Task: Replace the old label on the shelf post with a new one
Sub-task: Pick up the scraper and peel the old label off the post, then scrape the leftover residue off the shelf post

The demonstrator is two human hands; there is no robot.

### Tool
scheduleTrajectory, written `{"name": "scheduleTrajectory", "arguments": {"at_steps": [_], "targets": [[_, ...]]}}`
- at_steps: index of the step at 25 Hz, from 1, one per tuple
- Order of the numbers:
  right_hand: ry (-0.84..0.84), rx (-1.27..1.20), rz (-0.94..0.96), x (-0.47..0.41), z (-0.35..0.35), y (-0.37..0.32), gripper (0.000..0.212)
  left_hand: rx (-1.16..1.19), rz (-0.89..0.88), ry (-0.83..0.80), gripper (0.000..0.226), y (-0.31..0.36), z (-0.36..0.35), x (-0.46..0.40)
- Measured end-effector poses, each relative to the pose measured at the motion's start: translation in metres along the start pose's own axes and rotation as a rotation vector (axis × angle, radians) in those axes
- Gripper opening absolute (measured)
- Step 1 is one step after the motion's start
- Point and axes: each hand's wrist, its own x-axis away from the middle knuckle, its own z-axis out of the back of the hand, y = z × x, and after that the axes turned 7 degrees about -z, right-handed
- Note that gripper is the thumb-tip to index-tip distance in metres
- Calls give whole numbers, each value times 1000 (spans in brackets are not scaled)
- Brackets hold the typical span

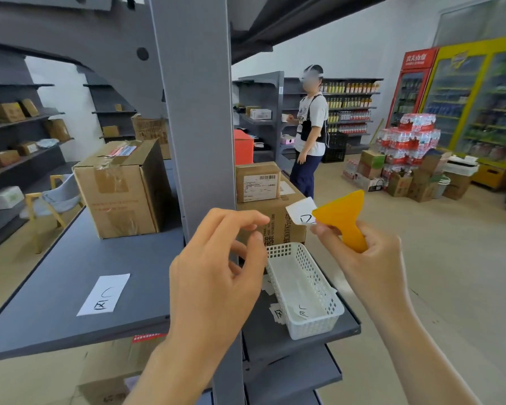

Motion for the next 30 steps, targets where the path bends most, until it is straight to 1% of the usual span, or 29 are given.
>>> {"name": "scheduleTrajectory", "arguments": {"at_steps": [2,5,7,9,13,17,19,20,22,23,25,26,28,30], "targets": [[-68,84,-169,-12,1,31,44,2,30,-3,15,-1,-4,0],[-154,300,-407,-29,-6,78,36,-12,45,2,15,-3,-7,1],[-221,430,-514,-36,-14,103,36,-13,51,5,14,-6,-6,1],[-296,506,-552,-39,-21,122,33,-16,58,14,14,-8,-3,2],[-329,574,-580,-43,-34,145,9,-29,75,30,15,-14,3,4],[-366,633,-633,-44,-40,161,13,-23,105,58,16,-20,5,5],[-374,631,-672,-44,-40,165,8,-39,87,55,15,-22,4,5],[-376,635,-682,-43,-41,166,8,-63,44,38,14,-21,3,6],[-385,640,-672,-42,-41,167,16,-94,-66,-22,15,-16,-4,11],[-392,636,-663,-42,-41,167,16,-89,-100,-59,15,-13,-9,15],[-429,629,-641,-40,-38,162,8,-55,-113,-140,16,-9,-25,22],[-445,629,-634,-39,-37,159,13,-37,-85,-196,16,-8,-34,26],[-442,616,-642,-37,-33,157,21,6,35,-329,18,-9,-57,35],[-421,597,-665,-35,-29,157,22,46,180,-424,22,-16,-77,44]]}}
